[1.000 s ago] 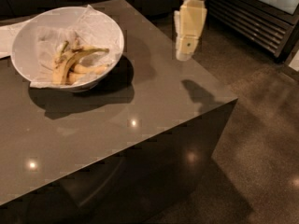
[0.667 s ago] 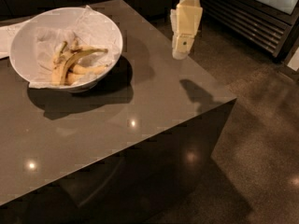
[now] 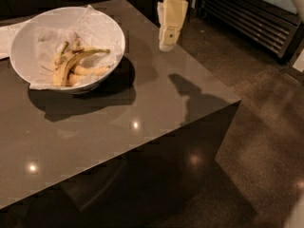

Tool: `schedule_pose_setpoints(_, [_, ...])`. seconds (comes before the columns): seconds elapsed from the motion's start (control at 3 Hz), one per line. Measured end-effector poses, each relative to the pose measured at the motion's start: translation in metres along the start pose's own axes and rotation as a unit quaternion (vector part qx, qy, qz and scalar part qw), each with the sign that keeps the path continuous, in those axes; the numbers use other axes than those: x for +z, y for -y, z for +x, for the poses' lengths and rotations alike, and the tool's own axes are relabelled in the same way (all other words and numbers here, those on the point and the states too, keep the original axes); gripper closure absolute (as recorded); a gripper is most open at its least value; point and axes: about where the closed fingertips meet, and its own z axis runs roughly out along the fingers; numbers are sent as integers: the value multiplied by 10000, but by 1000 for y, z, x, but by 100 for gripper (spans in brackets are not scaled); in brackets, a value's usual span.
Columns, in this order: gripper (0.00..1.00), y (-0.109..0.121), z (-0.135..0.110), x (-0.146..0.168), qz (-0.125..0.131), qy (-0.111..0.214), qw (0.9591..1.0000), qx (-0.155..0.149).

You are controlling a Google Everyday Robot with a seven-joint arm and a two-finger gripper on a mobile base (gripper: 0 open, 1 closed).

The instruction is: Pick banana from white bowl

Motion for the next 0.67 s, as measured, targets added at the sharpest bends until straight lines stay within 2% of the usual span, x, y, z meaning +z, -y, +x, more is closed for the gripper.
schedule_pose_setpoints(0.33, [0,28,-21,22,-116,56,9993,-349])
schedule_pose_setpoints(0.67, [0,47,-49,46,-250,167,9970,-717])
